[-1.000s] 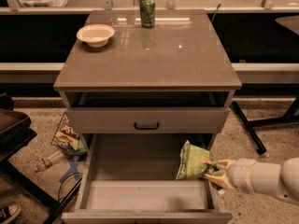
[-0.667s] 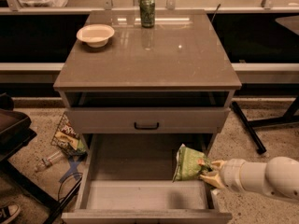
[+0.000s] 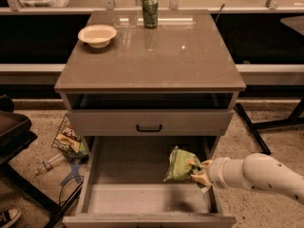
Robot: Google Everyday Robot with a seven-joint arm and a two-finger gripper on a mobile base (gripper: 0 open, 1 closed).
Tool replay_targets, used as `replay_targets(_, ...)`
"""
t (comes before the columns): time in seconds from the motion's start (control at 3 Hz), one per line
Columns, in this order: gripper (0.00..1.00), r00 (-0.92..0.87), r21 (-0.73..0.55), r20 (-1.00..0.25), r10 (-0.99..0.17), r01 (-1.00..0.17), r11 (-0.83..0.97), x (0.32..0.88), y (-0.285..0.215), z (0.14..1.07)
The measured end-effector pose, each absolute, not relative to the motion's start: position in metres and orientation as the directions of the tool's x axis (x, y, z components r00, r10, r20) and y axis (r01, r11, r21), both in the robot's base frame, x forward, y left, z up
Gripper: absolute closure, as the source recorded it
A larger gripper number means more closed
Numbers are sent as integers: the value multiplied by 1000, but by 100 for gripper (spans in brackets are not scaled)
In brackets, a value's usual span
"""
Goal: Place green jalapeno chip bag into middle drawer
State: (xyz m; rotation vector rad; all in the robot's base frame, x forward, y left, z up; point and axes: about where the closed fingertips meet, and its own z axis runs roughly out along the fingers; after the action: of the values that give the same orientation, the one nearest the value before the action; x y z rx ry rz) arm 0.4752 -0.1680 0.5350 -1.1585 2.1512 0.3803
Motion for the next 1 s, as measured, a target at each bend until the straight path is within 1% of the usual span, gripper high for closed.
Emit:
replay_targets(0.33, 75, -391, -49, -668, -633, -825, 562, 475, -165, 534)
replay_targets(1.0, 29, -390, -46, -669, -633, -828, 559, 475, -163, 533)
